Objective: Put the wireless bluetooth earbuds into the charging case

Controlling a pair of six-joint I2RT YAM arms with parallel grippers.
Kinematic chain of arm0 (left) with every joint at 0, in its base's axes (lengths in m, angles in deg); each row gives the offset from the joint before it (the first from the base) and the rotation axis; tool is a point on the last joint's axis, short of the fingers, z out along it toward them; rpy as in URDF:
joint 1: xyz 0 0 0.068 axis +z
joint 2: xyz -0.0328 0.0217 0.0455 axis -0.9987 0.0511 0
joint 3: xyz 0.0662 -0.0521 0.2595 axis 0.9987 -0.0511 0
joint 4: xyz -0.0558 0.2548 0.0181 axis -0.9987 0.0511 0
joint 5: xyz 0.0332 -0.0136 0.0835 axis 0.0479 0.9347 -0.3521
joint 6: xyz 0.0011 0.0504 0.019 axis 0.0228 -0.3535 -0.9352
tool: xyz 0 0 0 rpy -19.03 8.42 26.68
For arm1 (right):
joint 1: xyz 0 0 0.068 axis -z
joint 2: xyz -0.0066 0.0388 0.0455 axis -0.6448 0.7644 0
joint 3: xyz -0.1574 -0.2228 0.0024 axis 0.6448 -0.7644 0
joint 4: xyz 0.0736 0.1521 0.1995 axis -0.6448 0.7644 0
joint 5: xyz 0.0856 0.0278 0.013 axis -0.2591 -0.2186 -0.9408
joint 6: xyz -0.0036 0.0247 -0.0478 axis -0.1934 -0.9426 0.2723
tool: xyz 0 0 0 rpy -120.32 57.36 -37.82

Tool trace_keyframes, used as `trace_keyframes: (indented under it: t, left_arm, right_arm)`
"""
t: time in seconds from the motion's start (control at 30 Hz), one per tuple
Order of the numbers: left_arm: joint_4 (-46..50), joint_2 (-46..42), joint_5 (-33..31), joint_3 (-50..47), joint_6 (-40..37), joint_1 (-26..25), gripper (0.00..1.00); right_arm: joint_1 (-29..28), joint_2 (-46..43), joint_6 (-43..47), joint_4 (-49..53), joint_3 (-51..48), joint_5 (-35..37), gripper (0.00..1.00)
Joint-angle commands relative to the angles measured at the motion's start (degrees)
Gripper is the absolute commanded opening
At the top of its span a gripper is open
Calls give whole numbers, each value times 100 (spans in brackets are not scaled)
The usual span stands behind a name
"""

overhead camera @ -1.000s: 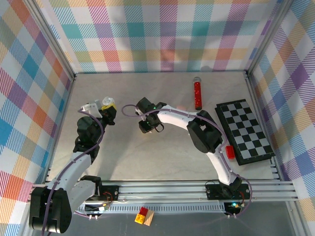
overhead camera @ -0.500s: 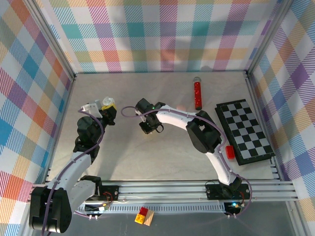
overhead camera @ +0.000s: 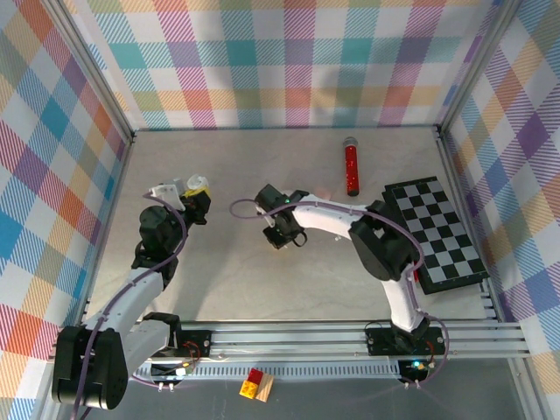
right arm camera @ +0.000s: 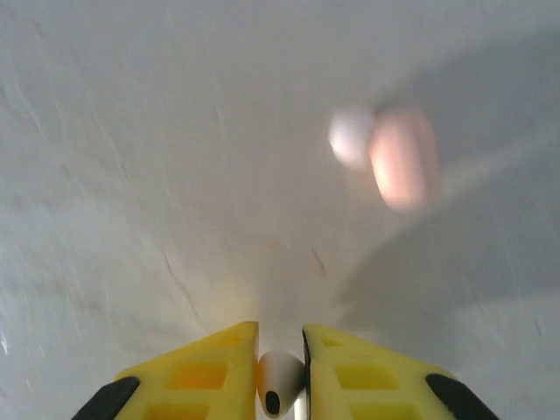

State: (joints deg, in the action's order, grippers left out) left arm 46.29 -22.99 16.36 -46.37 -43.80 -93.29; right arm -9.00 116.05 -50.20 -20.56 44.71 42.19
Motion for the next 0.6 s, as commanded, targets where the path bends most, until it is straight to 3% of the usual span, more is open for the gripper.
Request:
trace_keyframes:
  t: [0.0, 0.27, 0.57]
  left_arm:
    - [-168, 65, 170, 100, -88, -26, 10]
    - [-77, 51, 346, 102, -262, -242, 10]
    - [133, -60, 292, 152, -485, -398, 11]
  right_arm:
    - [43, -672, -280, 10, -620, 187, 18]
    - [122, -1633, -604, 196, -1927, 380, 18]
    - [134, -1677, -762, 321, -2303, 443, 19]
